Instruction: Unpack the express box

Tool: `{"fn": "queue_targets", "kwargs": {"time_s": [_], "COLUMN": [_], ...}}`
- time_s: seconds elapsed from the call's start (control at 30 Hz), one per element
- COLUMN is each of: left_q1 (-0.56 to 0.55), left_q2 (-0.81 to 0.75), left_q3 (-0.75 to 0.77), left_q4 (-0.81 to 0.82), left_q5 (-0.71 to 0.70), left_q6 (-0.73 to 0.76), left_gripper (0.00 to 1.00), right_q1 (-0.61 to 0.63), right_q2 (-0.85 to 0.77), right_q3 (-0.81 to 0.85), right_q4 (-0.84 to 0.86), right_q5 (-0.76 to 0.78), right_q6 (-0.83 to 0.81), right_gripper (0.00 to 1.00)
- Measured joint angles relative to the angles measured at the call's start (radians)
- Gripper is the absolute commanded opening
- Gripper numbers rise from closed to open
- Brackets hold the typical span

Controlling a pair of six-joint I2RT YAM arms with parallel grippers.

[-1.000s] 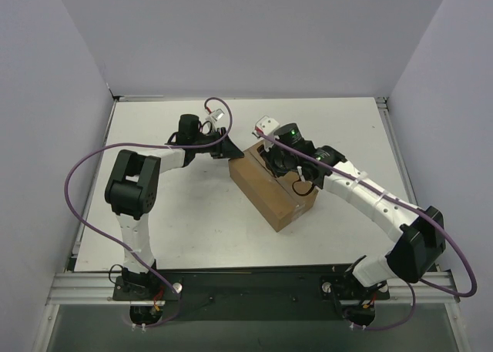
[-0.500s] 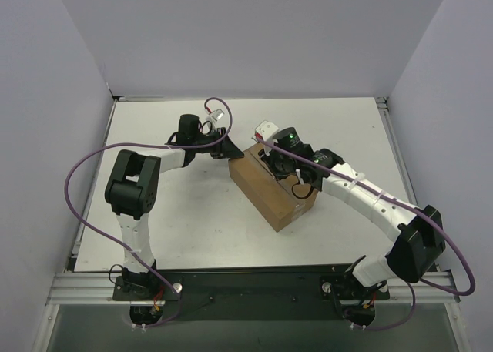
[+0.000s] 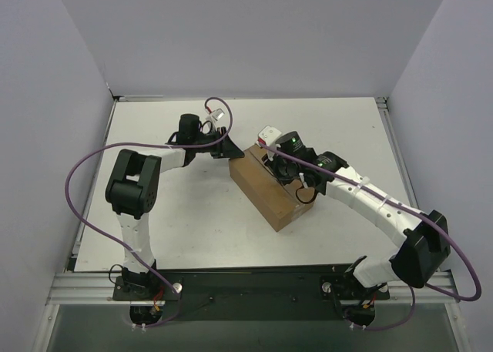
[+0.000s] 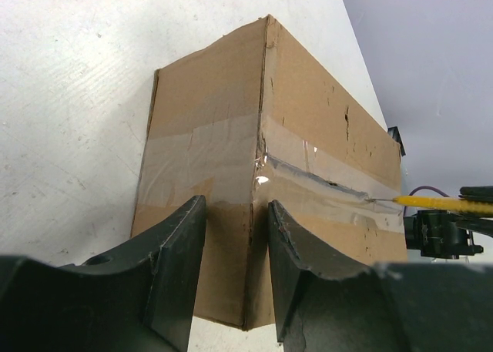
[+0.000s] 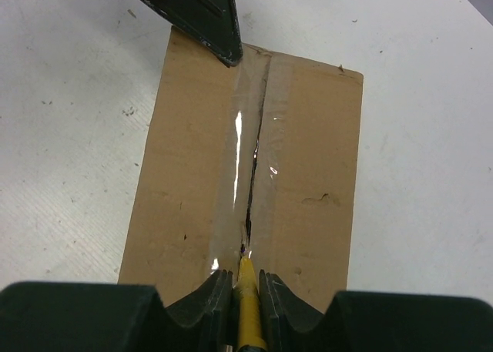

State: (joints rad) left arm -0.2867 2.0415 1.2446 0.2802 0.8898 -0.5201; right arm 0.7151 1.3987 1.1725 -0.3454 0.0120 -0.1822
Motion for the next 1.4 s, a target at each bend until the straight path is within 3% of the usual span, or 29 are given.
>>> {"fn": "queue_targets", "kwargs": {"time_s": [1.4], "left_q1": [0.000], "left_q2": [0.033], "left_q3": [0.054], "left_q4": [-0.027], "left_q5": [0.000], "left_q6": [0.008], "left_gripper": [0.46], "right_q1": [-0.010], "right_q2": [-0.116], "right_q3": [-0.008], "right_q4": [-0.280], "right_q5": [-0.031], "right_q6": [0.049], "right_gripper": [0.00]}}
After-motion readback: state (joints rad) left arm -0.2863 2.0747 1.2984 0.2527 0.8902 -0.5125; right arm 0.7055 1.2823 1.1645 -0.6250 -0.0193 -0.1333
